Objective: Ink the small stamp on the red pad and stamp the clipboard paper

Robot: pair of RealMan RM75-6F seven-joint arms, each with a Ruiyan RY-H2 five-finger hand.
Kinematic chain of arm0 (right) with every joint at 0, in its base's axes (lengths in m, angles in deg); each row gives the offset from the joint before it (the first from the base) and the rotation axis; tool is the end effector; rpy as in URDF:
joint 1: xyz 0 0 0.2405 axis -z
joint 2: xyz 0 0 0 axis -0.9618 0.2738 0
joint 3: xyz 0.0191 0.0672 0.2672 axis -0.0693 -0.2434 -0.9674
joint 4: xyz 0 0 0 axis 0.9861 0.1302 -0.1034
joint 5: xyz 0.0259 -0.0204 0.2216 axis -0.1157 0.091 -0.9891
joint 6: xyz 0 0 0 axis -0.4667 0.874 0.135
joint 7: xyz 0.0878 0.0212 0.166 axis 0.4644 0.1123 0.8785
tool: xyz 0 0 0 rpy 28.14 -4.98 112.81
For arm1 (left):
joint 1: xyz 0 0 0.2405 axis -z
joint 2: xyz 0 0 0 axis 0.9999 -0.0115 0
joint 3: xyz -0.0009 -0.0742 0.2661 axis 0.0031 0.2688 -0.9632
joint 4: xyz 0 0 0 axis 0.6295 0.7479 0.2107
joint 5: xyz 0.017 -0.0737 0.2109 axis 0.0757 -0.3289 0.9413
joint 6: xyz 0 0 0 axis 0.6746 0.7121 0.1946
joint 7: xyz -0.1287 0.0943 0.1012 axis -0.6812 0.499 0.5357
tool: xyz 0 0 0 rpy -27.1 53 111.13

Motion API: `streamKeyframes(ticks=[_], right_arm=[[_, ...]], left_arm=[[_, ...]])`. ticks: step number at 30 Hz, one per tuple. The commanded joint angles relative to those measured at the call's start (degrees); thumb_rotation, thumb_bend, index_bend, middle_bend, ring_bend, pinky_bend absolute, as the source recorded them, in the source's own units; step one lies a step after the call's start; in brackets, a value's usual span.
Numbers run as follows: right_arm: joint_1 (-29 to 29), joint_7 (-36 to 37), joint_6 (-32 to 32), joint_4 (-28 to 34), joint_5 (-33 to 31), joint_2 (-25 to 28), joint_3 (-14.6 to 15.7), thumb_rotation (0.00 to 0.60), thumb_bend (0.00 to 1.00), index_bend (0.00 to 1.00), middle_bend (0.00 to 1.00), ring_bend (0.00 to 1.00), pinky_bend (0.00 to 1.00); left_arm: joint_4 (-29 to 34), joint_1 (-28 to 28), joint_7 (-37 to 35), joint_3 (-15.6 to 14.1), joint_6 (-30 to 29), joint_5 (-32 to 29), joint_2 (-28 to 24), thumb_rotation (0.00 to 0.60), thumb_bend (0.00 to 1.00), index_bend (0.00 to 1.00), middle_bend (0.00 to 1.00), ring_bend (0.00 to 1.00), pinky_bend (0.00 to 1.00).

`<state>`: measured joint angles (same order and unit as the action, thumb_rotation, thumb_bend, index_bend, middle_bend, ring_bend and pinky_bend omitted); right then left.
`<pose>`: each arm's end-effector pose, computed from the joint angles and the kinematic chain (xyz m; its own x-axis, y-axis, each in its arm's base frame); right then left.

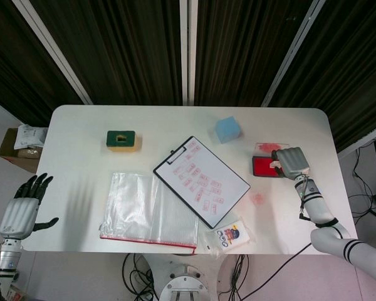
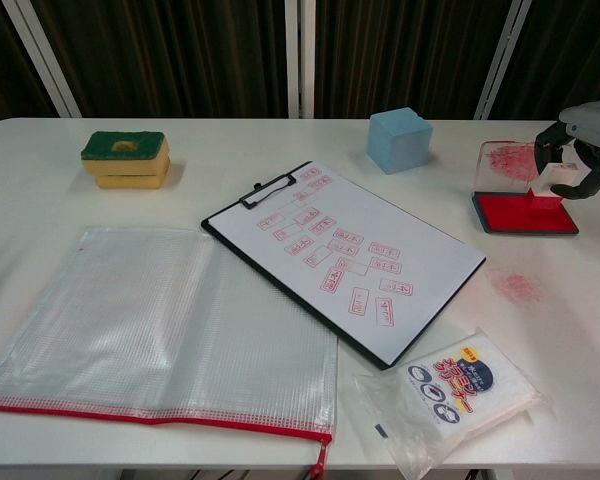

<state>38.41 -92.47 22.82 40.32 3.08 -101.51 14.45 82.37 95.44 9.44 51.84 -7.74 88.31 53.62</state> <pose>-0.3061 -0.4379 0.0103 0.6108 -0.2588 0.7483 -0.7917 -0.1921 0.5799 -0.3489 0.2252 0.1114 0.4416 0.1120 0.8902 0.8965 -0.0164 -0.4426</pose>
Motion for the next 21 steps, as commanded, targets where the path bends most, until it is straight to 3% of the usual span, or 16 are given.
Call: streamKeyframes(ticks=[1,21], right_arm=[[-1.09,2.46,-1.10,-3.52,1.86,-1.75,1.15,0.600,0.36,0.67,0.60,0.72,0.93],[-3.42,3.64,-4.82,-9.33,1.29,-4.86,2.05,0.600,0.36,0.68,0.61,0.73,0.93]], left_arm=[[-0.23,0.00,-0.04,-0.07,0.20,-0.10,0.14,0.581,0.10,0.08,0.04,0.03,0.15],[-1.35,0.40,-0.90,0.24,1.39,-1.07,0.40,0.583,0.10,0.08,0.04,0.03,0.15]])
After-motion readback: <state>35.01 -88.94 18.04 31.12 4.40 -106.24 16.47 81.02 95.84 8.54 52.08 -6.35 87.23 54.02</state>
